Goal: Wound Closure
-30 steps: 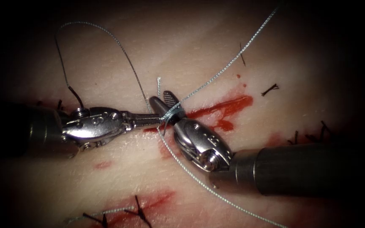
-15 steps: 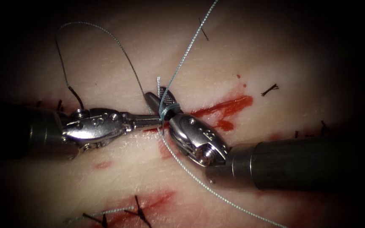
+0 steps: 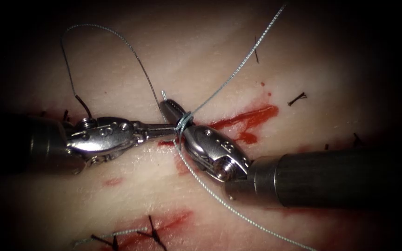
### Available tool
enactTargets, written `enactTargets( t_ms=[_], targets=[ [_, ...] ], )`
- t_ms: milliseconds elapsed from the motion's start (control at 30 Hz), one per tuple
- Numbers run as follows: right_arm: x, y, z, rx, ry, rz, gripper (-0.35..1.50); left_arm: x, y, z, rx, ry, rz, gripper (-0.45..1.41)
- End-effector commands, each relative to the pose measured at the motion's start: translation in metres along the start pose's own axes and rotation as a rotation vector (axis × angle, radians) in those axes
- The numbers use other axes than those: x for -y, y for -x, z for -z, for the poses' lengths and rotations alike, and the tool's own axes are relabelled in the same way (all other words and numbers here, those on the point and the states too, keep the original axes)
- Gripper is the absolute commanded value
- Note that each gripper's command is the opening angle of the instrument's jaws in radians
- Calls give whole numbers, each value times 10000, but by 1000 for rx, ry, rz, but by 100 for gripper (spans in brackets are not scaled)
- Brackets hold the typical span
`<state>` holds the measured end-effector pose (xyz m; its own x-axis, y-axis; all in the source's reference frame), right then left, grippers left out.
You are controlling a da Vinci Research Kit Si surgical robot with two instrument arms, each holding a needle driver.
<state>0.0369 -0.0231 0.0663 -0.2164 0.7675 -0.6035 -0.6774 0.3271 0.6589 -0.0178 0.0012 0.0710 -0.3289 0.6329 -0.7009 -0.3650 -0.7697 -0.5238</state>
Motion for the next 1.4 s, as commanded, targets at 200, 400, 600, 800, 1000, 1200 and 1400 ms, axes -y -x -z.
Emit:
enactTargets(
  t_ms=[200,400,600,800,1000,1200,1400],
  targets=[
    [-1,12,4,-16,-37,21,-35,41,3,6,19,-107,32,-45],
    [6,29,20,23,-110,39,-35,102,9,16,9,-209,45,-45],
    [4,28,39,54,-164,82,-35,118,7,17,6,-277,28,-45],
    [-9,21,60,83,-219,122,-35,131,-2,15,15,-319,-5,-45],
    [-23,5,75,109,-271,169,-35,141,-8,12,17,-328,-28,-45],
    [-29,4,93,168,-380,194,-35,145,-14,7,1,-320,-46,-45],
    [-27,10,109,232,-464,215,-35,156,-22,4,-14,-323,-82,-45]
  ],
)
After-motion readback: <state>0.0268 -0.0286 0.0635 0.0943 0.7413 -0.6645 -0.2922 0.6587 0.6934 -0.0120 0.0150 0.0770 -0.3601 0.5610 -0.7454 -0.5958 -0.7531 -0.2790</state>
